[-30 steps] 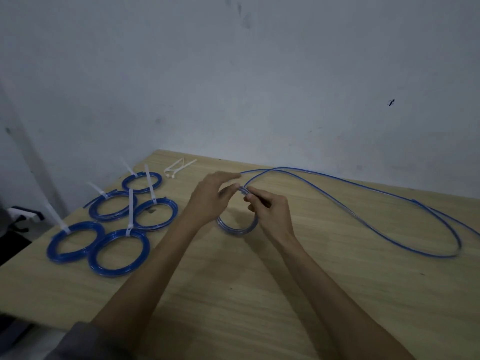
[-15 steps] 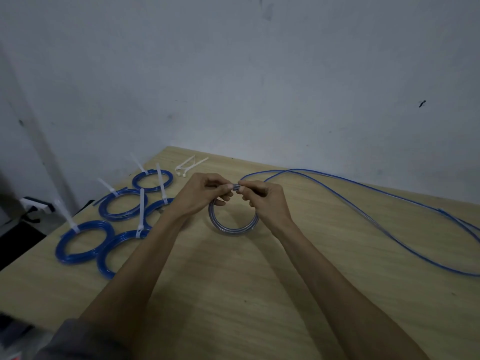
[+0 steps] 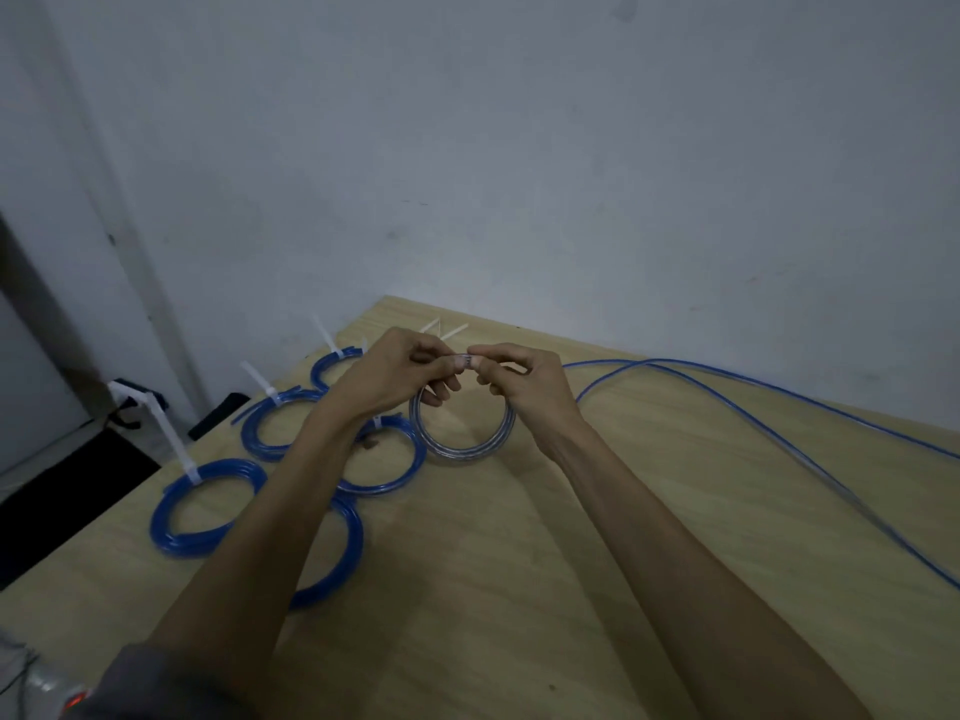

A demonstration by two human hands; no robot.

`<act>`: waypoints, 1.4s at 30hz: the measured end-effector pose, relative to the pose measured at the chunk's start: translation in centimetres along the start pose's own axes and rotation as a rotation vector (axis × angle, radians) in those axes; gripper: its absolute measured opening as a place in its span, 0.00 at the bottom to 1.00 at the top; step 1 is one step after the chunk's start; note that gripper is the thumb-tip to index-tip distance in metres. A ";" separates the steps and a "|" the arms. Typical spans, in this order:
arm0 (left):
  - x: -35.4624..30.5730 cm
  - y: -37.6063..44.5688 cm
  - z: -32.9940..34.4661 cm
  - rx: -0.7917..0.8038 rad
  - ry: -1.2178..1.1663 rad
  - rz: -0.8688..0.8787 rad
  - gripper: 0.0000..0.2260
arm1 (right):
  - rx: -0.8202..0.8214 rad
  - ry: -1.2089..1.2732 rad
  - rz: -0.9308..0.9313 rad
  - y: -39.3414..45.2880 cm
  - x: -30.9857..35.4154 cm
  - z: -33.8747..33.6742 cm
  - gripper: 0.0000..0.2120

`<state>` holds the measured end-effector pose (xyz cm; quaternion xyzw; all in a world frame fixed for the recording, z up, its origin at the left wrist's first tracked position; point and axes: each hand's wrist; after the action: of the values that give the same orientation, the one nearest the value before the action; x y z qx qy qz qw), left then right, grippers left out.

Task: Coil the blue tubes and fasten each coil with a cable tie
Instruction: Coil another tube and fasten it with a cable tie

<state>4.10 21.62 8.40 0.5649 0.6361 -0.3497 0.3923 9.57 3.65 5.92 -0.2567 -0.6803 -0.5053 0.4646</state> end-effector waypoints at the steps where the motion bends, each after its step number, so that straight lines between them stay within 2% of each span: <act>1: -0.1 0.3 -0.5 -0.004 -0.019 -0.011 0.07 | 0.016 0.025 0.001 0.6 0.0 0.3 0.04; 7: -1.2 1.1 -3.3 0.009 -0.009 -0.045 0.11 | 0.079 0.062 -0.018 4.2 -0.2 1.8 0.05; 14: -1.1 2.1 -5.9 -0.102 0.014 -0.060 0.08 | 0.140 0.166 -0.003 7.2 -0.5 3.9 0.07; 17: -0.7 2.1 -7.0 -0.151 -0.030 -0.071 0.08 | 0.032 0.155 0.047 8.4 -1.1 4.2 0.13; 19: -0.5 1.9 -7.7 -0.178 -0.053 -0.077 0.08 | -0.058 -0.035 0.012 8.9 -2.7 4.5 0.13; 20: -0.3 1.8 -8.0 -0.192 -0.068 -0.080 0.08 | -0.044 -0.188 -0.017 9.0 -3.8 4.8 0.12; 22: -0.2 1.8 -8.3 -0.209 -0.084 -0.084 0.08 | 0.120 -0.491 -0.003 8.9 -5.9 5.6 0.12; 24: 0.0 1.8 -8.5 -0.213 -0.075 -0.091 0.08 | 0.271 -0.690 0.084 8.5 -7.6 6.7 0.14; 26: 0.2 1.9 -8.5 -0.217 -0.067 -0.102 0.07 | 0.305 -0.818 0.118 8.5 -8.5 7.7 0.14; 29: 0.6 1.8 -8.5 -0.225 -0.066 -0.117 0.08 | 0.261 -0.913 0.090 8.8 -8.7 8.7 0.13; 33: 0.6 2.0 -8.4 -0.223 -0.076 -0.117 0.08 | 0.220 -0.915 0.142 9.1 -8.6 8.7 0.07; 38: -0.1 2.2 -7.5 -0.241 -0.117 -0.082 0.08 | 0.080 -0.870 0.141 7.9 -7.3 5.6 0.07; 42: -1.1 2.2 -4.1 -0.252 -0.169 -0.037 0.09 | -0.022 -0.780 0.102 6.5 -5.1 1.8 0.06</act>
<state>5.88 25.02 11.24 0.4681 0.6498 -0.3205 0.5058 16.46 8.28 4.19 -0.4680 -0.7867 -0.3535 0.1927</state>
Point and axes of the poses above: each hand's wrist, its own y-axis towards the middle knuckle, its own z-axis out of the palm, x = y × z, and after that the axes turned 12 degrees about -z, right-handed
